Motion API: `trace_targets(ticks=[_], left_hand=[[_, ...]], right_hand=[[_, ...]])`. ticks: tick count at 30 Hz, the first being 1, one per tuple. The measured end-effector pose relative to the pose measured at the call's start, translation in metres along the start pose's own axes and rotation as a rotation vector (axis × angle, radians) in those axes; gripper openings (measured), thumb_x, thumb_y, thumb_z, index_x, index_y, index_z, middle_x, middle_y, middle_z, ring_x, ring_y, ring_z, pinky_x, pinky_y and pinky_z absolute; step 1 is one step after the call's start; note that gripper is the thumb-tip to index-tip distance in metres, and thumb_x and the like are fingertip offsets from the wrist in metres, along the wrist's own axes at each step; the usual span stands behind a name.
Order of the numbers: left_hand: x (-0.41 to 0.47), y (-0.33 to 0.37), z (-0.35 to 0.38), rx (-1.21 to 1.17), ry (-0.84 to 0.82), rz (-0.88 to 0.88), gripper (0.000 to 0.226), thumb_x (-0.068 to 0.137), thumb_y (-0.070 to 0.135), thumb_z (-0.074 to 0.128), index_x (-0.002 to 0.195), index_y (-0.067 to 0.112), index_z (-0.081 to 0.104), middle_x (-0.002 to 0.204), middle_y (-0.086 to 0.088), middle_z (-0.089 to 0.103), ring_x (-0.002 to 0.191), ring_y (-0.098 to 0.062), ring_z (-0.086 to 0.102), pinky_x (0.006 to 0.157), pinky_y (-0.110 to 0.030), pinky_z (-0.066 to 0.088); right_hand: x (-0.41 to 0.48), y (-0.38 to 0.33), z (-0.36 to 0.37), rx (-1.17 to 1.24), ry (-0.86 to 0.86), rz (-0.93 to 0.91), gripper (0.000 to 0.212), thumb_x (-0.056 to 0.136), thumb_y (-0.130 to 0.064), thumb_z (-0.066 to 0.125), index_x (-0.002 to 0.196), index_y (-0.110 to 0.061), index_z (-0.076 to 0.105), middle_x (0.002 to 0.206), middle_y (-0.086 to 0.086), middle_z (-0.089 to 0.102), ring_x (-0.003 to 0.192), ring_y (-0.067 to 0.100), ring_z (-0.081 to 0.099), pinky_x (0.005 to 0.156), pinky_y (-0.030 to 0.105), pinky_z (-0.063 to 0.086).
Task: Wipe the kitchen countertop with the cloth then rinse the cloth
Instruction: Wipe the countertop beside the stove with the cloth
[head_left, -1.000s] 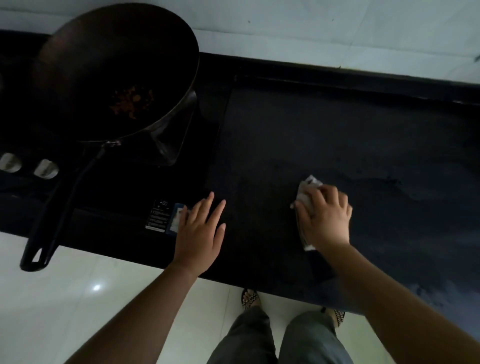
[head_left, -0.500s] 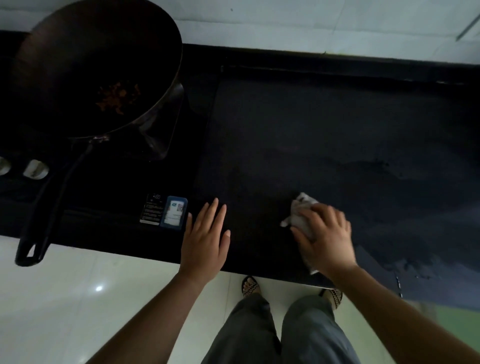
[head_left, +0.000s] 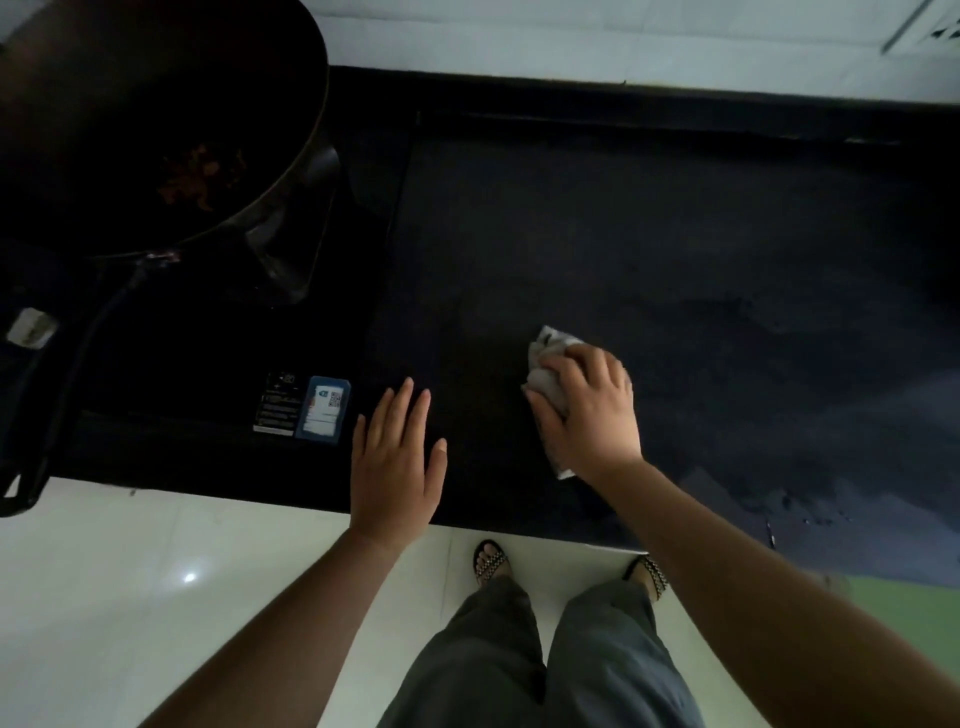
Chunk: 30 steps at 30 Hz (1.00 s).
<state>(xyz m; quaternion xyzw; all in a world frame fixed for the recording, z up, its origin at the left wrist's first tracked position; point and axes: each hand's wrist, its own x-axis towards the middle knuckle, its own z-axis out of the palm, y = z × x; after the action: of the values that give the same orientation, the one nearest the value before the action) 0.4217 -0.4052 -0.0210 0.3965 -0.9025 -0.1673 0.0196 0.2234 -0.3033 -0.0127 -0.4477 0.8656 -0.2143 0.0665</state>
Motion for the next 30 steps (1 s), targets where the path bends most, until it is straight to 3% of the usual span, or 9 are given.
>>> trace_targets(ticks=[4, 8, 13, 20, 24, 30], left_hand=[[0.003, 0.012, -0.003, -0.029, -0.017, 0.104, 0.056, 0.093, 0.037, 0.029, 0.142, 0.011, 0.034, 0.153, -0.006, 0.029, 0.143, -0.023, 0.020, 0.115, -0.047, 0.014], [0.016, 0.061, 0.004, -0.073, -0.090, 0.265, 0.053, 0.093, 0.035, 0.037, 0.141, 0.015, 0.036, 0.152, -0.003, 0.033, 0.141, -0.022, 0.026, 0.113, -0.050, 0.022], [0.034, 0.128, 0.030, -0.042, -0.160, 0.423, 0.054, 0.091, 0.040, 0.032, 0.141, 0.019, 0.037, 0.151, -0.002, 0.034, 0.140, -0.021, 0.028, 0.112, -0.053, 0.024], [0.036, 0.141, 0.053, 0.046, -0.099, 0.428, 0.050, 0.091, 0.039, 0.036, 0.138, 0.022, 0.041, 0.149, -0.004, 0.037, 0.137, -0.025, 0.033, 0.109, -0.058, 0.021], [0.036, 0.143, 0.052, 0.067, -0.096, 0.424, 0.051, 0.090, 0.039, 0.035, 0.138, 0.022, 0.040, 0.148, -0.005, 0.037, 0.136, -0.027, 0.033, 0.108, -0.059, 0.022], [0.037, 0.142, 0.053, 0.080, -0.099, 0.423, 0.051, 0.091, 0.040, 0.034, 0.139, 0.024, 0.038, 0.149, -0.004, 0.037, 0.137, -0.026, 0.032, 0.109, -0.058, 0.022]], right_hand=[[-0.037, 0.028, -0.016, -0.055, -0.001, 0.081, 0.039, 0.086, -0.046, 0.055, 0.117, -0.022, 0.058, 0.121, 0.005, 0.053, 0.115, 0.027, 0.044, 0.095, 0.045, 0.036], [-0.063, 0.076, -0.044, -0.088, 0.086, 0.271, 0.039, 0.086, -0.044, 0.056, 0.116, -0.019, 0.058, 0.121, 0.010, 0.052, 0.114, 0.032, 0.044, 0.095, 0.049, 0.036], [-0.041, 0.106, -0.058, -0.088, 0.173, 0.542, 0.041, 0.085, -0.046, 0.052, 0.118, -0.023, 0.054, 0.125, 0.008, 0.046, 0.119, 0.032, 0.036, 0.099, 0.046, 0.029], [-0.085, 0.113, -0.056, -0.084, 0.140, 0.299, 0.039, 0.084, -0.056, 0.048, 0.107, -0.027, 0.060, 0.114, -0.001, 0.054, 0.113, 0.024, 0.041, 0.094, 0.043, 0.035], [-0.116, 0.144, -0.073, -0.074, 0.218, 0.412, 0.039, 0.084, -0.053, 0.051, 0.108, -0.024, 0.059, 0.116, 0.003, 0.052, 0.112, 0.025, 0.040, 0.094, 0.047, 0.035], [-0.054, 0.161, -0.075, -0.061, 0.253, 0.614, 0.044, 0.087, -0.049, 0.050, 0.121, -0.022, 0.053, 0.128, 0.009, 0.045, 0.123, 0.033, 0.032, 0.103, 0.051, 0.027]])
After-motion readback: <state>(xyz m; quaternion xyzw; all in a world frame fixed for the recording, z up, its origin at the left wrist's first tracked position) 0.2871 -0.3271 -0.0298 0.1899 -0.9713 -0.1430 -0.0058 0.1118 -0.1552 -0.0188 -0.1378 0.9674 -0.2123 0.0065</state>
